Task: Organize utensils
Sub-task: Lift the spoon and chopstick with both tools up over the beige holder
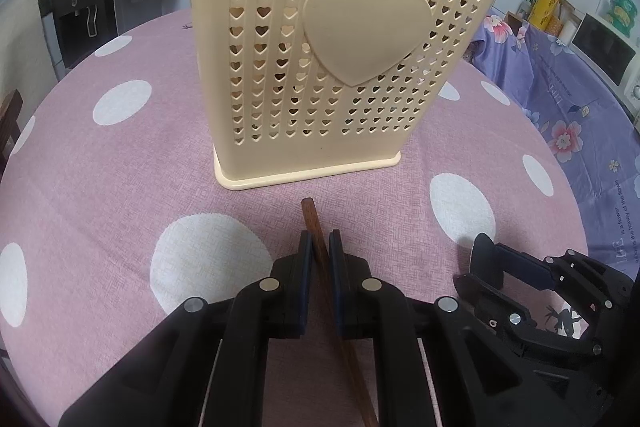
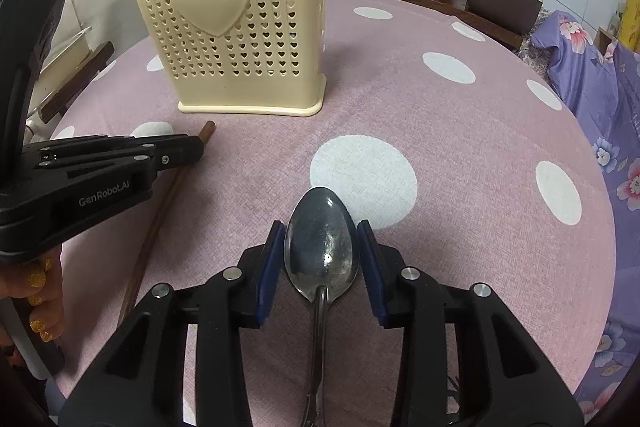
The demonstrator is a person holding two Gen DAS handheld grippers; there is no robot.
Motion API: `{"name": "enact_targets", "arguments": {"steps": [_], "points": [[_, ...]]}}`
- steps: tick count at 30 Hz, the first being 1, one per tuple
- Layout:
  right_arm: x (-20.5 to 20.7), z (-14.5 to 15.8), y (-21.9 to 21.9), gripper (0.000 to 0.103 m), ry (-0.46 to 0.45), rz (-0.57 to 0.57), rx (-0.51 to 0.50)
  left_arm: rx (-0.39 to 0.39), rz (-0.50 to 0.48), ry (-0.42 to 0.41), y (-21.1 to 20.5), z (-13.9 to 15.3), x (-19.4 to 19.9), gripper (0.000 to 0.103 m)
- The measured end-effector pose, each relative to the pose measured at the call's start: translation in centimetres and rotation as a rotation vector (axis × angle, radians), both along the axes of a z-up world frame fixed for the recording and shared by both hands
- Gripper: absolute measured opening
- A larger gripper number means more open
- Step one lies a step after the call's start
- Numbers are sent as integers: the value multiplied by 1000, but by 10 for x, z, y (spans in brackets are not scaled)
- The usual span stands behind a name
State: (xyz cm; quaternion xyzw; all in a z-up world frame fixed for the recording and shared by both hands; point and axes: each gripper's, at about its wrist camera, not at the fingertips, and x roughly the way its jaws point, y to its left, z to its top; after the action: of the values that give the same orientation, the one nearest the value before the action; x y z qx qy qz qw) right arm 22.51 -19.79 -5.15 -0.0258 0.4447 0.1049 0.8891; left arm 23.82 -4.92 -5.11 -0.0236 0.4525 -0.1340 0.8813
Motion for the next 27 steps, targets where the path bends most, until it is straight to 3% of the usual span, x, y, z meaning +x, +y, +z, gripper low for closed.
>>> {"name": "enact_targets", "arguments": {"steps": [8, 21, 27], "points": [[-12, 26, -7, 38, -48, 5, 108, -32, 9, -33, 10, 13, -6, 10], [-42, 96, -17, 38, -160, 53, 254, -162, -49, -256, 35, 104, -66, 8], [-50, 109, -14, 37, -194, 64, 251, -176, -64, -325, 33, 127, -78, 8]]}}
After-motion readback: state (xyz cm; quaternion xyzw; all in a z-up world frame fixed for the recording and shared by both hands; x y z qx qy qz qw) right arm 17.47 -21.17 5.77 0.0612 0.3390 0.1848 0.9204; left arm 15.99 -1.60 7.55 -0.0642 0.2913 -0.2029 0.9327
